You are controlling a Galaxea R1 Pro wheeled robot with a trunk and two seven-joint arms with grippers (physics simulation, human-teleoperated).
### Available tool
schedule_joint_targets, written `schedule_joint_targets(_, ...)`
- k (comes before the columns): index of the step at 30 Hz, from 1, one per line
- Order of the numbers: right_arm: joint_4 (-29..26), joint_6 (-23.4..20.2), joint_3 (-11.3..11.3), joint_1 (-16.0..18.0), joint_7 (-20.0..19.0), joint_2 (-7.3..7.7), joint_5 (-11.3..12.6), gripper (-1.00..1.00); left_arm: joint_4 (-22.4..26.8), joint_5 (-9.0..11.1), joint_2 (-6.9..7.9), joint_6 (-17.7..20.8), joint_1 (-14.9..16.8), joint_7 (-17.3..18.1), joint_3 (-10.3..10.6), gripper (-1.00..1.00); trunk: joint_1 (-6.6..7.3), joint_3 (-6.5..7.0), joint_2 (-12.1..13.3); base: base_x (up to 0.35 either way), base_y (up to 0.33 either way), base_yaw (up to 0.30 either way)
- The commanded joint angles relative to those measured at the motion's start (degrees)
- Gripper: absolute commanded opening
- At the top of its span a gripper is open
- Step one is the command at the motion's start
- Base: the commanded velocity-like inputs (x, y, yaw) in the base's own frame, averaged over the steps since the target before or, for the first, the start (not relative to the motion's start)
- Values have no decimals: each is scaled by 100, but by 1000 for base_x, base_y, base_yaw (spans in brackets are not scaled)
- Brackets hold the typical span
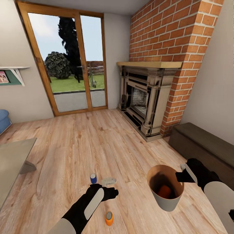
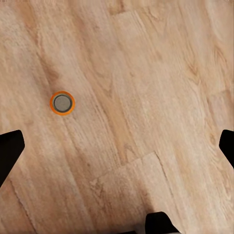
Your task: Put the three can of soda from the living room inside the tash can in the kitchen.
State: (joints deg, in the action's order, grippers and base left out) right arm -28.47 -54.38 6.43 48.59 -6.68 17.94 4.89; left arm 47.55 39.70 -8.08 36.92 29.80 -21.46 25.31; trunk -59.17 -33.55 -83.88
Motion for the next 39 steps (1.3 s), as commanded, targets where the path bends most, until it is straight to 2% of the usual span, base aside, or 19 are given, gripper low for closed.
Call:
schedule_joint_targets(1,-1,-2,-10,2,-35,-1,64,-100,0,1,-2,0,0,2,0,100,0,10,0,0,0,0)
schedule_joint_targets(17,-3,-3,-10,2,-35,-1,65,-100,0,1,5,-3,0,10,0,100,0,93,0,18,0,0)
schedule_joint_targets(26,-1,-3,-10,3,-43,-1,65,-100,-5,-11,-2,-143,0,10,1,100,0,94,0,268,-27,0)
schedule_joint_targets(39,0,-3,-1,5,-36,-9,65,-100,-5,-7,-13,-226,1,7,0,100,0,95,0,242,-231,-41)
